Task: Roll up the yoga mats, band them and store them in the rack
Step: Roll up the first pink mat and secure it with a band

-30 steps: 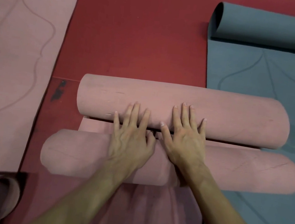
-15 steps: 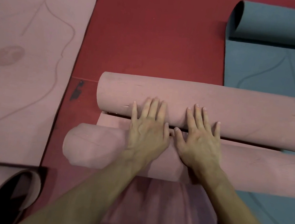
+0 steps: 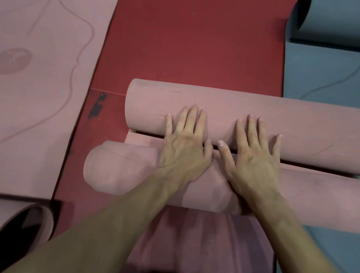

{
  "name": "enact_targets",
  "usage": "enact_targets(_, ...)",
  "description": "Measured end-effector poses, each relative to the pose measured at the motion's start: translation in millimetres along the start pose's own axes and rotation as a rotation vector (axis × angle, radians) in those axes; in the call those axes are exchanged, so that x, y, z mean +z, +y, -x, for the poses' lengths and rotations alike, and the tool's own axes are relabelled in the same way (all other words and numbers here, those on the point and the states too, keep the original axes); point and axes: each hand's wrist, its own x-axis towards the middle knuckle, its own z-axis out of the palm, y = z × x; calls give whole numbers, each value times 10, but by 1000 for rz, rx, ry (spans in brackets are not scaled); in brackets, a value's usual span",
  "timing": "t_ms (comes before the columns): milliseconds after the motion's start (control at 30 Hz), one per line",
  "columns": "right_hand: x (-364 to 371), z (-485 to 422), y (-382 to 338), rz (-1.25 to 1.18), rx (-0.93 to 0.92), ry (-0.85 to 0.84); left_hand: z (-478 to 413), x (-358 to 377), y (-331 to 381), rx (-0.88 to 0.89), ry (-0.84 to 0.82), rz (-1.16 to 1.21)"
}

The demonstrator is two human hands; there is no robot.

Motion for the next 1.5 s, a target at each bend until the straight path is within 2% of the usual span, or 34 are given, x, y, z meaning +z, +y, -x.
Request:
enact_targets(100,37,48,1,15,-13,23,-93,4,-13,21,42,-27)
enact_targets(367,35,-262,39,-52,53,-84,-169,-73,-20,52,61,-124)
enact_targets(433,47,-270,32,-42,55,-88,-48,-42,-69,44,32,-93)
enact_targets(533,74,-297,24,-9,49,-91,-74,19,-100,-36,-103,0)
enact_targets(633,57,-406,33,-23,45,-85,-245,15,-84,-45,-118,-4)
enact_targets(733,30,-498,-7,-60,30,-16,-322,40,-134,-39,-113,-25)
enact_targets(833,-6,-449,-14,-141,3,141,-360,67,-137,-27,-86,-55)
enact_targets(900,-12,-399,-20,-104,-24,190,-427,73,-141,-15,-49,-78)
enact_targets(1000,8,-449,-27,-90,12,-35,-518,101,-153,-2,-38,-109)
enact_targets(1067,43,-521,-9,-96,33,-124,-539,128,-162,7,-39,-127)
enact_targets(1233,73,-518,32,-102,32,-112,-536,35,-135,14,-6,-113)
enact_targets(1367,91,-485,53,-131,30,-83,-140,-40,-181,66,74,-75)
enact_targets(1500,118,-581,46,-98,27,-44,-262,42,-224,-29,-73,-30)
